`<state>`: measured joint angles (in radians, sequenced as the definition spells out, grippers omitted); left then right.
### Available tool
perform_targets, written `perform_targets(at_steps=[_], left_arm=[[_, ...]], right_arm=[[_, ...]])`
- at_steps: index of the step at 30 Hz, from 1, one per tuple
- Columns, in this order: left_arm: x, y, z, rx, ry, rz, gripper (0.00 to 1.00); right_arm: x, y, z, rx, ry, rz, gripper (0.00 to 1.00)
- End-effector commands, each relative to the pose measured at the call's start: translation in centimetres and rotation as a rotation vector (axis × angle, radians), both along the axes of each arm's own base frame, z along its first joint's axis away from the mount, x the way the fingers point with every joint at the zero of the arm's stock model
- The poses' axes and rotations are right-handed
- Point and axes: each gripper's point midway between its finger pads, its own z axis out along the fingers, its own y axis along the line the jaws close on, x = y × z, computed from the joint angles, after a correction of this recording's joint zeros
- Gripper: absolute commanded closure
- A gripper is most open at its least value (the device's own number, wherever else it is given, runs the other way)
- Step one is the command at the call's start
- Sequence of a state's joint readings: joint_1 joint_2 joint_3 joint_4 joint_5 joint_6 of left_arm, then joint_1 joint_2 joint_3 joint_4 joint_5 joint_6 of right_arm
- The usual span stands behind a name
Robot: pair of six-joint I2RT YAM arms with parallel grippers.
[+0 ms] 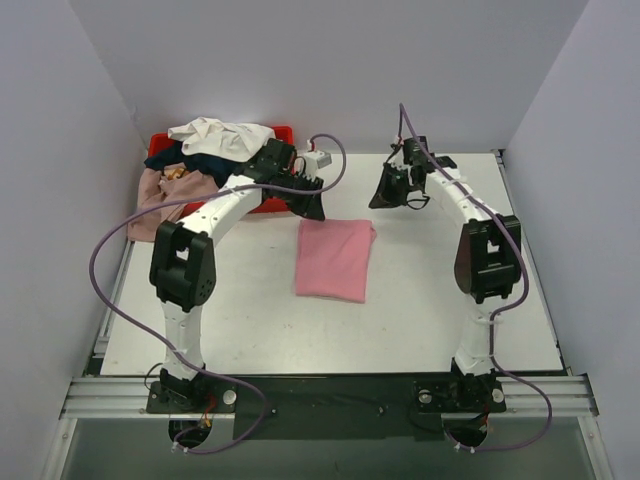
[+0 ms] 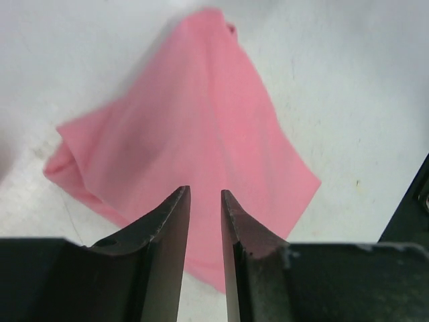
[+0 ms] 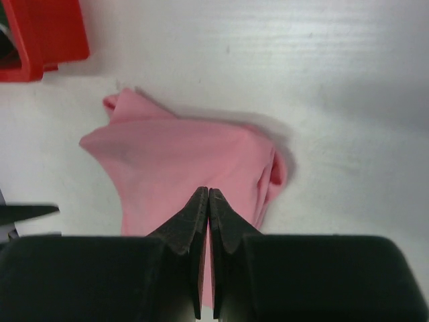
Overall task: Fold and stack the t-shirts
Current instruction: Smooth out wrinkles on the folded tshirt
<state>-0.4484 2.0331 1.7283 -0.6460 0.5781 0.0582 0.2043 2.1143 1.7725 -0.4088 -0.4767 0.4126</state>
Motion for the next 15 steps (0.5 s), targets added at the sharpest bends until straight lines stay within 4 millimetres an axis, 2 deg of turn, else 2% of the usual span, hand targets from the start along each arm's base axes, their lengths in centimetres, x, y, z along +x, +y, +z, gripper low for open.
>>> perform_targets(at_steps=[1,2,3,4,7,10,13,15], left_arm=[[4.0,-1.0,-1.4,-0.039,0.017,0.08,0.67],[4.2,-0.7,-2.1,-0.023,0.029,0.085,0.68],[4.6,-0.6,-3.3,-0.009,0.041,0.094,0.69],[4.9,-0.5,-4.2,-0.002,0.049,0.099,0.71],[5.3,-0.5,-5.9,0.015,0.046,0.099,0.71],[6.7,0.2,-8.1,0.066,0.029,0.134,0.72],[8.8,1.4,-9.1,0.087,0.02,0.227,0.72],[9.6,2.0,-9.4,0.089,0.019,0.256,0.72]], right_arm=[[-5.1,2.9,0.4,0.01,0.022,0.083,1.0],[-5.2,3.2,-0.1,0.025,0.031,0.073,1.0],[-5.7,3.2,-1.6,0.02,0.071,0.063,1.0],[-5.6,3.2,-2.2,0.029,0.086,0.048,1.0],[-5.7,2.2,-5.4,0.003,0.147,0.011,1.0],[-5.5,1.3,-7.4,-0.018,0.186,-0.007,1.0],[-5.8,0.6,-9.3,-0.03,0.234,-0.019,1.0],[-5.8,0.4,-9.6,-0.037,0.241,-0.018,1.0]])
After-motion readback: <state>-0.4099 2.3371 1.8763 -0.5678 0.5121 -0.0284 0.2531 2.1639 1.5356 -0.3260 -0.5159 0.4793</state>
